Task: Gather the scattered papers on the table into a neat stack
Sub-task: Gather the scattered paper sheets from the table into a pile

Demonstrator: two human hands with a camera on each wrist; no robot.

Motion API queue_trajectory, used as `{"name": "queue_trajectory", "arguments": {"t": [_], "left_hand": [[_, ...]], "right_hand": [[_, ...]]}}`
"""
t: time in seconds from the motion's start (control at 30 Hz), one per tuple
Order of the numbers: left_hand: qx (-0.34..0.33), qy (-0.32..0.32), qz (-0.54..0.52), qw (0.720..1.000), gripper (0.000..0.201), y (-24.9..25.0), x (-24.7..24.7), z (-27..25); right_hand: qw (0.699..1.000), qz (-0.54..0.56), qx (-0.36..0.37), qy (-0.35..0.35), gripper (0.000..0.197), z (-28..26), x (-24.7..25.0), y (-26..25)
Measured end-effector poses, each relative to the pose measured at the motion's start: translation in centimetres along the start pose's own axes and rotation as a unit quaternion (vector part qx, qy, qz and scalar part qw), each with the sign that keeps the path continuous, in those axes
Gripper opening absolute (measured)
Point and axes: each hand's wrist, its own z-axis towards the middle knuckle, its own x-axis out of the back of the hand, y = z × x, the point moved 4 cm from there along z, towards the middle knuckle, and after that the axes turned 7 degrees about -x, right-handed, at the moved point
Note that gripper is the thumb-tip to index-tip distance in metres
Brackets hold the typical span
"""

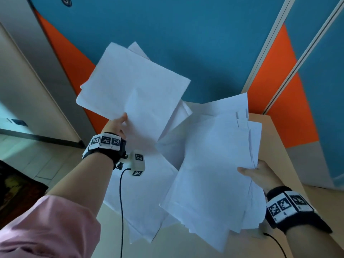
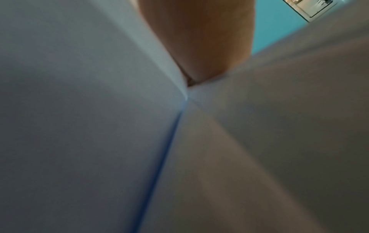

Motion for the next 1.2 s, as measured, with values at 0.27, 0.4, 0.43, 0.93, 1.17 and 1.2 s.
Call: {"name": "queue_trajectory", "arguments": {"t": [0.27, 0.4, 0.43, 0.93, 1.17, 1.2], "left_hand": [[-0.042, 0.083, -0.045, 0.995, 0.053, 1.7, -1.6, -0.3], [-0.057, 0.087, -0.070, 0.992, 0.060, 3.2, -1.9, -0.4], [-0.056, 0.077, -0.070, 0.993, 0.067, 3.3, -2.1, -0.1], [-0.015, -0.247, 0.101, 0.963, 0.069, -6.5, -9.8, -1.9], [0.018, -0.308, -0.007, 0.951, 0.091, -8.9, -13.7, -5.3], [0.015, -0.296, 0.003, 0.955, 0.084, -9.2, -13.9, -5.4]], "right_hand": [[1.000, -0.002, -0.009, 0.006, 0.060, 0.0, 0.3, -0.3], [1.000, -0.002, -0.004, 0.004, 0.059, 0.1, 0.1, -0.4], [1.000, 0.000, -0.003, 0.006, 0.056, 0.1, 0.0, -0.6], [0.996, 0.079, -0.009, -0.032, 0.039, -0.3, 0.4, -2.1], [0.992, 0.109, -0.005, -0.060, 0.050, -1.3, -0.5, -2.4], [0.991, 0.129, -0.002, -0.024, 0.056, -1.5, -0.3, -2.4]]}}
